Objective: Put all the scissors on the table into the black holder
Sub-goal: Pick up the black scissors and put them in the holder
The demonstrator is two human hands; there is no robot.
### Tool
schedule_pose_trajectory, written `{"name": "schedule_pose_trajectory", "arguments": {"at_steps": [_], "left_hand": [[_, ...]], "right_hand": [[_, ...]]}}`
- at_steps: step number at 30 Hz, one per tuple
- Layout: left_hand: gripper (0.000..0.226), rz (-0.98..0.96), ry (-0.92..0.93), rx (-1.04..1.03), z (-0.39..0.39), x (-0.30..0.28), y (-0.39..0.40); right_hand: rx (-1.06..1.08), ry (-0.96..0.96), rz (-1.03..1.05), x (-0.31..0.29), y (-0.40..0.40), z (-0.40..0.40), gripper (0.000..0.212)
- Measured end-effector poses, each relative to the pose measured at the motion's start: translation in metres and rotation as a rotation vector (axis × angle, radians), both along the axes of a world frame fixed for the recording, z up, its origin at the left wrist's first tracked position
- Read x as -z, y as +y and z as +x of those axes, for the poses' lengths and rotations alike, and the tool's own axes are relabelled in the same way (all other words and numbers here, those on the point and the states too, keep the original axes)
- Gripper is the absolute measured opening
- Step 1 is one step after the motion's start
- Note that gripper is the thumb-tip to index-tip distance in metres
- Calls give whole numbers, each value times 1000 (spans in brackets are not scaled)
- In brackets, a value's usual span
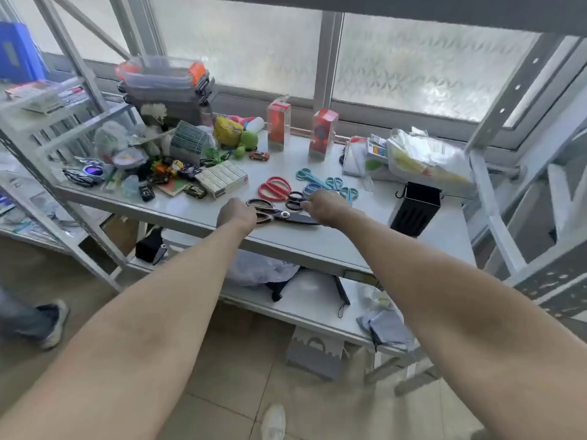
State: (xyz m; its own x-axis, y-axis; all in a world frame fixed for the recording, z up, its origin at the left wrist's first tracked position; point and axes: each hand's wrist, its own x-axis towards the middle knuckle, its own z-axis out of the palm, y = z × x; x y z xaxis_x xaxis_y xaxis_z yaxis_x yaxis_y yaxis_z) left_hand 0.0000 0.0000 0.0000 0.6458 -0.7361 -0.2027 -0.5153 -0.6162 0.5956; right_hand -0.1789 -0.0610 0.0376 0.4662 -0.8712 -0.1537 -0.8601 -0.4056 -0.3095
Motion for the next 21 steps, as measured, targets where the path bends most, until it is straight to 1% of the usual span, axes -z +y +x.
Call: {"name": "schedule_pose_trajectory", "arguments": {"at_steps": [2, 4, 7, 10, 13, 16, 18, 21], "left_hand": [[39, 4, -1, -51, 12, 2, -5], [44, 7, 13, -57, 24, 10, -13], [47, 36, 24, 2, 34, 16, -31], [50, 63, 10, 78, 40, 21, -45], [50, 117, -56, 150, 43, 27, -51], [47, 169, -93, 176, 47, 32, -56], [44, 171, -85, 174, 50, 33, -60], [48, 174, -13, 168, 56, 35, -64]], "right_hand": [[-30, -19, -20, 6, -7, 13, 31], [-74, 4, -28, 13, -12, 30, 27], [-185, 49, -36, 24, -23, 53, 36], [-270, 173, -84, 33, -32, 71, 39], [-267, 207, -94, 44, -36, 84, 35], [-239, 230, -87, 51, -37, 93, 34], [-233, 247, -91, 55, -35, 98, 37], [-224, 259, -112, 61, -30, 103, 40]]}}
